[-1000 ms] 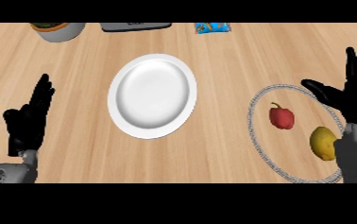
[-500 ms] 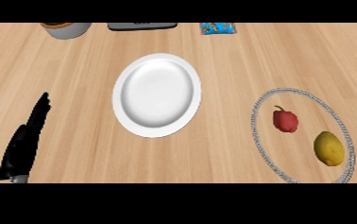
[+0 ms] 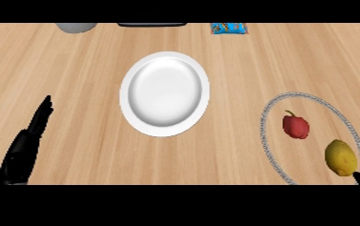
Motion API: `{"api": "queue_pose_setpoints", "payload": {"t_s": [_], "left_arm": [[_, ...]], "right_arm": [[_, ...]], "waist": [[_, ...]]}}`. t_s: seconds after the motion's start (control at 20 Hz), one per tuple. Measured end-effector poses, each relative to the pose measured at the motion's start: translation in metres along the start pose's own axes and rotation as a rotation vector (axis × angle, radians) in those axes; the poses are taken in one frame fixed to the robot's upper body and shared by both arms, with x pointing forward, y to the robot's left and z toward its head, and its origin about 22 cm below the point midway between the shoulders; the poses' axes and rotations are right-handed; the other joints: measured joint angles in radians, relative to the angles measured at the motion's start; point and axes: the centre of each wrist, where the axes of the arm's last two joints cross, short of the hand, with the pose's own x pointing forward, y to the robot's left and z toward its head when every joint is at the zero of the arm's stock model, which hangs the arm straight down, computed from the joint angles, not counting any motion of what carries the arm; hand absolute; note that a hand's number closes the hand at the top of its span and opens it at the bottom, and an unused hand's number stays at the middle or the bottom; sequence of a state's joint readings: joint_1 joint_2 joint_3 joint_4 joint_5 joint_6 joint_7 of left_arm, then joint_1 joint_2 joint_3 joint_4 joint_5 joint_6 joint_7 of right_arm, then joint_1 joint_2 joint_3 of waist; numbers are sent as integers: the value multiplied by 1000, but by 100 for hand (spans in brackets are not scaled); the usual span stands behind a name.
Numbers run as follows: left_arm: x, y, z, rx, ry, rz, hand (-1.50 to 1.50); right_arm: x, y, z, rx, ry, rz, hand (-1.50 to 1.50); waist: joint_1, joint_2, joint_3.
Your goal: Pick the lemon from the placemat and place it in the plate
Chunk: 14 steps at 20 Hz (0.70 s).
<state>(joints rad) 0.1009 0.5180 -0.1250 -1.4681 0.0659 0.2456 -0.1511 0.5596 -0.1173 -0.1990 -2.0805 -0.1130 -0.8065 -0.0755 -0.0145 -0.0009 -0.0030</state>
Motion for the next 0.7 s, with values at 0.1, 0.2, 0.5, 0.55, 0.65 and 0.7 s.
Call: {"api": "queue_pose_setpoints", "payload": {"t_s": [0.1, 0.2, 0.5, 0.55, 0.65, 0.7], "left_arm": [[2, 1, -3, 0, -6, -4, 0], [2, 1, -2, -11, -12, -2, 0], [4, -5, -2, -26, -18, 3, 0], [4, -5, -3, -26, -16, 3, 0], [5, -5, 2, -25, -20, 0, 0], [4, -5, 3, -24, -19, 0, 0]], "right_arm": [[4, -15, 0, 47, 51, 83, -150], [12, -24, -4, 80, 107, 142, -150], [34, -30, -27, 175, 255, 282, -150], [39, -30, -30, 198, 277, 304, -150], [41, -28, -38, 236, 322, 337, -150], [41, -25, -42, 256, 341, 353, -150]], "waist": [[4, 3, 0], [12, 4, 0], [23, 6, 1], [22, 6, 1], [24, 4, 2], [23, 4, 2]]}}
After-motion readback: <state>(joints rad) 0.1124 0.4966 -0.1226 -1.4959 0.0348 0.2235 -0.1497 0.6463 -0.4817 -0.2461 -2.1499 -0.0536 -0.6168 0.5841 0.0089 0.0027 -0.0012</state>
